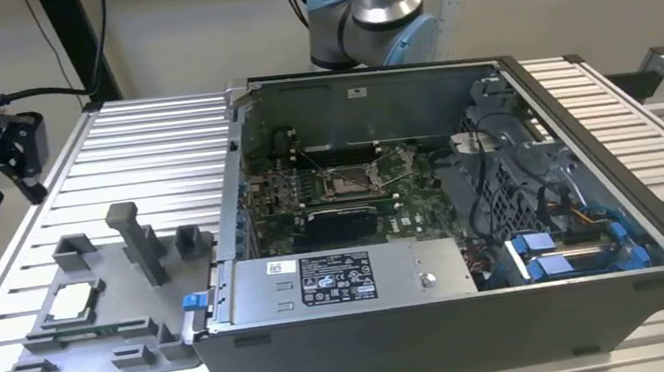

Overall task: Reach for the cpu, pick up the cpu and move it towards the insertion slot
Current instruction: 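Pick up the cpu and move it towards the insertion slot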

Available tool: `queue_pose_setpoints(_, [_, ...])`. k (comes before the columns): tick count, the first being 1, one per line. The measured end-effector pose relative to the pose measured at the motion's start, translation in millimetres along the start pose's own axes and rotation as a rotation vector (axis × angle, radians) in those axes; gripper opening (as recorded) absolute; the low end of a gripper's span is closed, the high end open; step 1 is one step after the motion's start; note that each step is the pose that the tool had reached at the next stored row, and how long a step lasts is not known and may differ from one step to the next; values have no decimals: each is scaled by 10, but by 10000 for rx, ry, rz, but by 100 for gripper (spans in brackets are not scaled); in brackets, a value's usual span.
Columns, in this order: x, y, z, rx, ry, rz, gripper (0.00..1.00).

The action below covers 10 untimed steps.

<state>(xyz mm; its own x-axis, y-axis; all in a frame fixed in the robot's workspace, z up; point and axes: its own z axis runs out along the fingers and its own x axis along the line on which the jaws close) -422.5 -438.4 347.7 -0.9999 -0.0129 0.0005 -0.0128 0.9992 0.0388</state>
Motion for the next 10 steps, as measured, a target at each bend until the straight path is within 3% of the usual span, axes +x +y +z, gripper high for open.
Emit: queue_pose_setpoints(10, [2,-1,13,-1,-2,3,100])
